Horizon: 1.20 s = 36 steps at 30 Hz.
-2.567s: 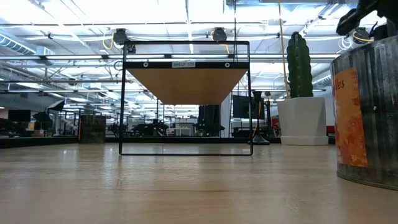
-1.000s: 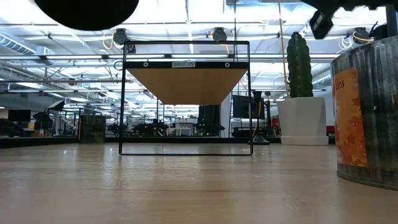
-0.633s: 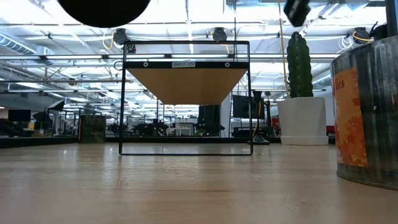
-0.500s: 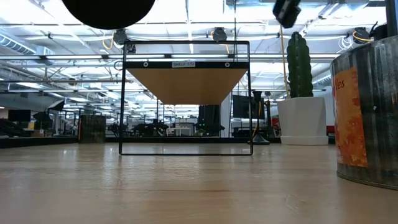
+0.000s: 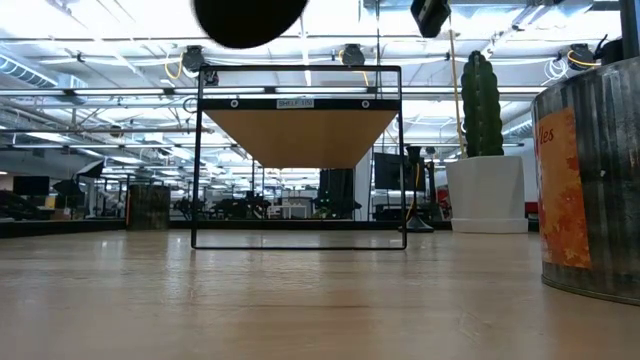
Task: Pick & Place candle stick holders
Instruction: Put the bottom left black candle holder on the shelf
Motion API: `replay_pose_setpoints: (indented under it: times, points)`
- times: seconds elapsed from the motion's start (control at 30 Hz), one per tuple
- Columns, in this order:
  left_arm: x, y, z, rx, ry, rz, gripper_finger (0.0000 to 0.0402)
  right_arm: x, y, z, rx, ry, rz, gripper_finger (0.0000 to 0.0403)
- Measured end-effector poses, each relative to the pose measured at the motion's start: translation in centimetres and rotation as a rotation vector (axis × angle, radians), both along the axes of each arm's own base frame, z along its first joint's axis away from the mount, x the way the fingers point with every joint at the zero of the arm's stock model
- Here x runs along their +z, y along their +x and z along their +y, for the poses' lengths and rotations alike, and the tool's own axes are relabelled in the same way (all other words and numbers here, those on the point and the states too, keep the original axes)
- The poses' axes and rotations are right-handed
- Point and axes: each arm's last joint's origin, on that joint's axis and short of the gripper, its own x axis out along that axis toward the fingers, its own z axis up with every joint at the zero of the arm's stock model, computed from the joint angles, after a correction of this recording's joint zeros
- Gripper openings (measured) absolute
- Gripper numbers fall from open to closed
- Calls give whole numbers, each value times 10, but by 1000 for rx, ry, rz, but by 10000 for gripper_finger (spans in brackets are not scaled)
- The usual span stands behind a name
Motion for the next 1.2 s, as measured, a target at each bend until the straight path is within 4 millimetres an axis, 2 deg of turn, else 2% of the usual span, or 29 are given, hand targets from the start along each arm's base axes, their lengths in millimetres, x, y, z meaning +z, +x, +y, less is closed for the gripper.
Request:
replay_pose_setpoints:
  times: [0.47,0.6,0.7,0.97,1.2]
  points:
    - [4,14,19,-7,46,-91,16,5,1,0,-15,-86,-73,18]
    - [4,16,23,-5,63,-103,16,13,11,7,5,-191,-83,18]
    - [6,19,24,-3,77,-141,16,24,26,17,29,-279,-75,24]
    - [6,19,25,8,116,-152,16,37,69,30,62,-385,65,82]
    - [-3,27,22,-8,138,-127,16,48,90,36,56,-403,120,152]
